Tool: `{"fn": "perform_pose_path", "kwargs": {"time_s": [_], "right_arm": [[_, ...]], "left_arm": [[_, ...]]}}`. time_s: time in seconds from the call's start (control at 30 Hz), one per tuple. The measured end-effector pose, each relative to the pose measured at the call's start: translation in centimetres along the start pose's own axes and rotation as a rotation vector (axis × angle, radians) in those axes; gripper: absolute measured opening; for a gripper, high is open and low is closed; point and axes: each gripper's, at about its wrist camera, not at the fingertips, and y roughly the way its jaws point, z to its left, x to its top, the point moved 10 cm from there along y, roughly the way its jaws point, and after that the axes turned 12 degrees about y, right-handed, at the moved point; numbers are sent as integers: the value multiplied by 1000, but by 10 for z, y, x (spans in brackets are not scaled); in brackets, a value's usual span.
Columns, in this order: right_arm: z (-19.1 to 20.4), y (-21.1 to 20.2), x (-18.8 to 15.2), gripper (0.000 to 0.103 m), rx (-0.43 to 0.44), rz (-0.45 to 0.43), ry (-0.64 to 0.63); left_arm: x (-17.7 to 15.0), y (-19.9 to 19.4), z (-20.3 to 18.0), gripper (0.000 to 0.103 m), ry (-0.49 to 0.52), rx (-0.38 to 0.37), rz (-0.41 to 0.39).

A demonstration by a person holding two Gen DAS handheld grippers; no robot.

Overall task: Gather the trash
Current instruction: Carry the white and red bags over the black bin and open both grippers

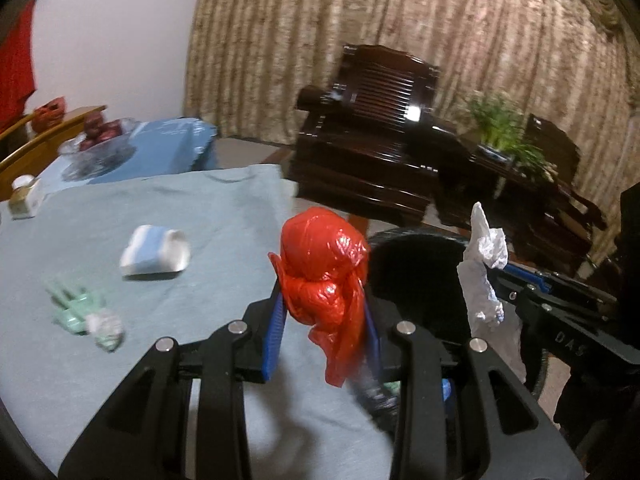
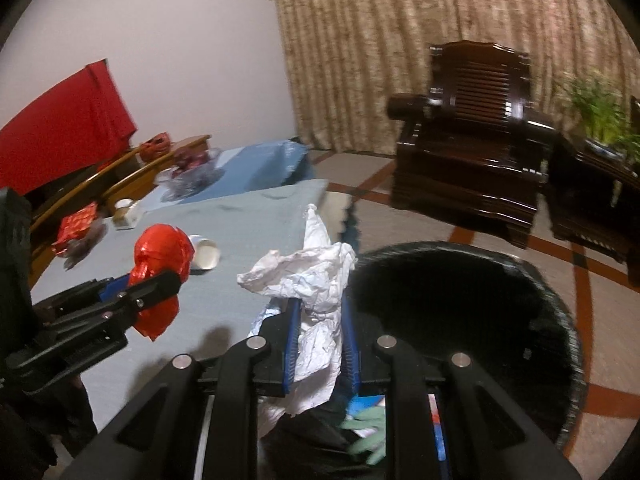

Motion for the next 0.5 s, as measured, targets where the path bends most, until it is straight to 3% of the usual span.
{"fn": "perform_pose_path", "kwargs": {"time_s": [0.23, 0.5], "right_arm": [[-48, -8, 2, 20, -76, -16, 35], [-83, -5, -5, 20, -139, -4, 70]], "left_arm": [[11, 28, -48, 32, 45, -64, -14], [9, 66, -92, 33, 89, -145, 31]]}}
